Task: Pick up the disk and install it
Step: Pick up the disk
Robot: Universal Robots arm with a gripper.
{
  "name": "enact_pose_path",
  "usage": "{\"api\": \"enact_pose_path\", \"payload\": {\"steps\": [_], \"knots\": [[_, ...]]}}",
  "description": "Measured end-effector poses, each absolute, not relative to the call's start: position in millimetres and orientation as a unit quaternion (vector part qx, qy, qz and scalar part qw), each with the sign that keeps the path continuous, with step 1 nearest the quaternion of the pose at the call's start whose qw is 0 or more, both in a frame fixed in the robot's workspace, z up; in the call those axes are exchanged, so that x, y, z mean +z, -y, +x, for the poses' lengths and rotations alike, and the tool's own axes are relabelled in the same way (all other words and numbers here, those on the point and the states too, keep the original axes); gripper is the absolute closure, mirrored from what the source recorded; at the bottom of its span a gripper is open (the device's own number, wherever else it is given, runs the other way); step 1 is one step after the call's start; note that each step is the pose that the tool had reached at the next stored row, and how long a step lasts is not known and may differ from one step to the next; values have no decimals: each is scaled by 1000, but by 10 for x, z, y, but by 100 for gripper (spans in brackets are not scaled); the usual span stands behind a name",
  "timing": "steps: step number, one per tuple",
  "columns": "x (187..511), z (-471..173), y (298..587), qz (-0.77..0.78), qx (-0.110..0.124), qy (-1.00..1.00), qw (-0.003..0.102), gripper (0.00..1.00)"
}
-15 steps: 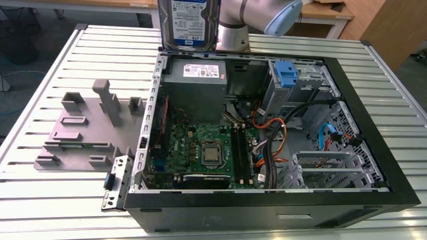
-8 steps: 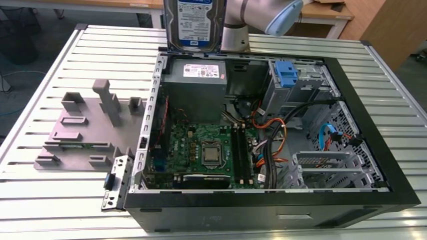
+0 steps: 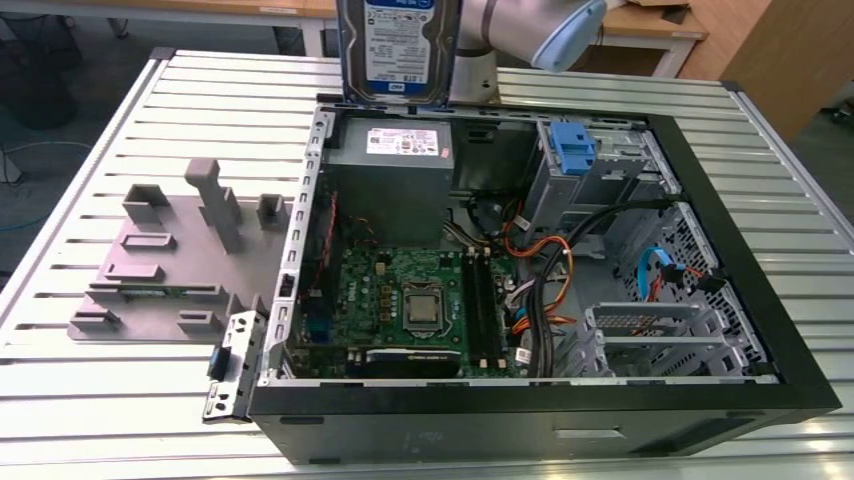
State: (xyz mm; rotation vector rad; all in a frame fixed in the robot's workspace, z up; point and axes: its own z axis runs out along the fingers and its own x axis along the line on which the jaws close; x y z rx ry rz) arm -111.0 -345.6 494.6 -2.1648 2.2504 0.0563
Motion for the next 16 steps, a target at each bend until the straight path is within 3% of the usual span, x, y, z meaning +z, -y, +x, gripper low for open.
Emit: {"api": "enact_pose_path", "payload": {"steps": [16], "knots": [[4929,-884,3456,-693,18,-721,9,65]]}}
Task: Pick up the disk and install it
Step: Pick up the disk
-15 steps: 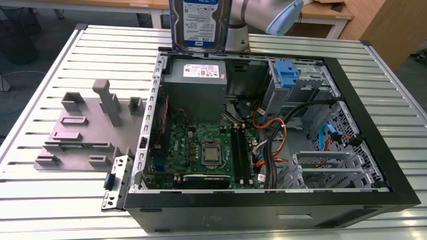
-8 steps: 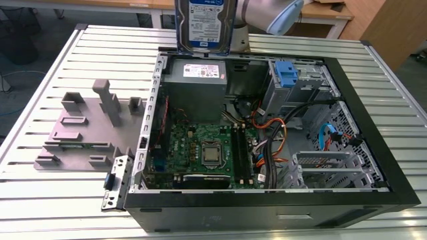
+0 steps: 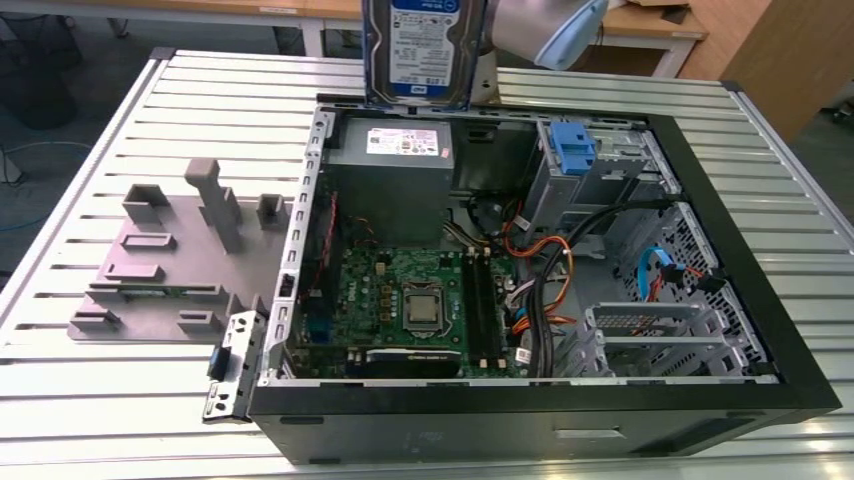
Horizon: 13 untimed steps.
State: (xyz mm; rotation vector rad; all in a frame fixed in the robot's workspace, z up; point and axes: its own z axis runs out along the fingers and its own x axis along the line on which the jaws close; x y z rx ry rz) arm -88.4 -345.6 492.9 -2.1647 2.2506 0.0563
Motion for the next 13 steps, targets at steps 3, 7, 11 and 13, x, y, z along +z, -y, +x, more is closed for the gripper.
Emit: {"api": "enact_pose_path", "payload": {"steps": [3,7,11,13], "knots": [[4926,-842,3456,-693,18,-721,9,65],[4921,-775,3456,-693,18,-721,9,65],[4917,-714,3456,-693,18,-721,9,65],[4915,-682,3456,-693,18,-721,9,65]]}}
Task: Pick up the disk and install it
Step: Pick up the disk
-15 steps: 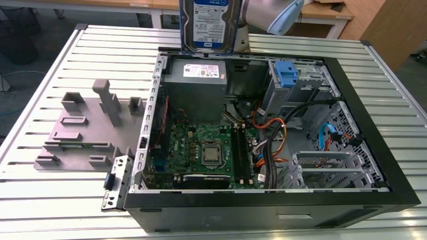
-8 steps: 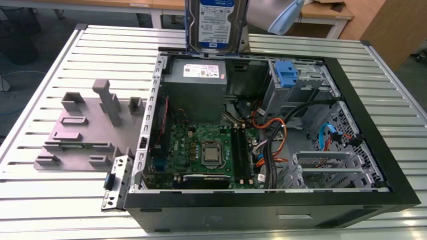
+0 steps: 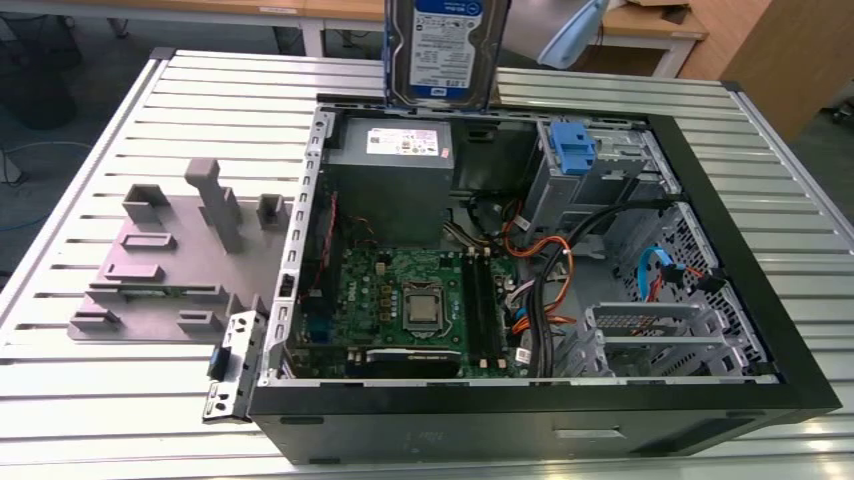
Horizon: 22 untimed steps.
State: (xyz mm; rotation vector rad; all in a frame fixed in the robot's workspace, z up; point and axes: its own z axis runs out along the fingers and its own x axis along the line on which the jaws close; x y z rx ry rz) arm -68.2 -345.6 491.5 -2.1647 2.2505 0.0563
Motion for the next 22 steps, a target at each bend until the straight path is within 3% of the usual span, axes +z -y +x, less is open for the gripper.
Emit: {"api": "enact_pose_path", "payload": {"steps": [22], "knots": [[4884,-255,3456,-693,18,-721,9,65]]}}
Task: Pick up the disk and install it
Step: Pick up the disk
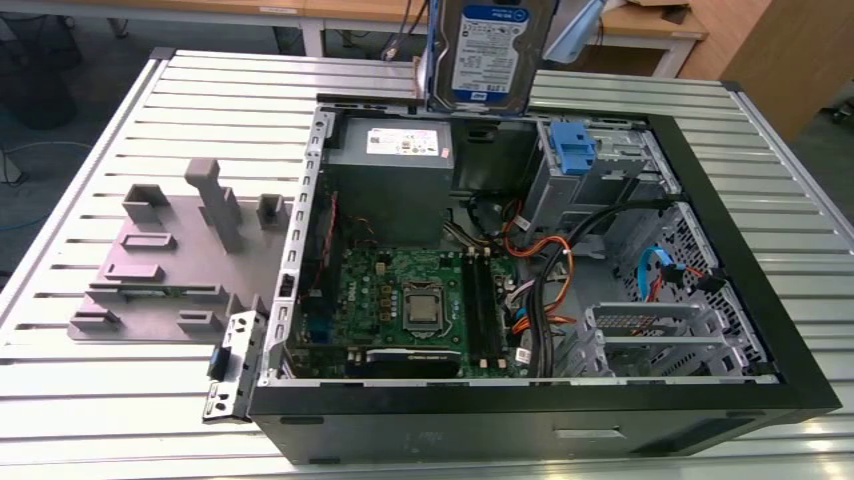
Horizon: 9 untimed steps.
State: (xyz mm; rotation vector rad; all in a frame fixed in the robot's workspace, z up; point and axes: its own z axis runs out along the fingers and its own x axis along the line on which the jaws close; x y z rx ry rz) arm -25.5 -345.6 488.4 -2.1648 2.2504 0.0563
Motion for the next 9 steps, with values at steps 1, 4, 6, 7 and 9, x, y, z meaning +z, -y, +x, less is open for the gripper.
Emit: {"api": "enact_pose_path", "payload": {"steps": [1,4,6,7,9], "knots": [[4883,-233,3456,-693,18,-721,9,65],[4878,-165,3457,-693,18,-721,9,65],[4874,-127,3456,-693,18,-721,9,65],[4870,-112,3457,-693,18,-721,9,65],[4863,-95,3457,-693,18,-721,9,65]]}}
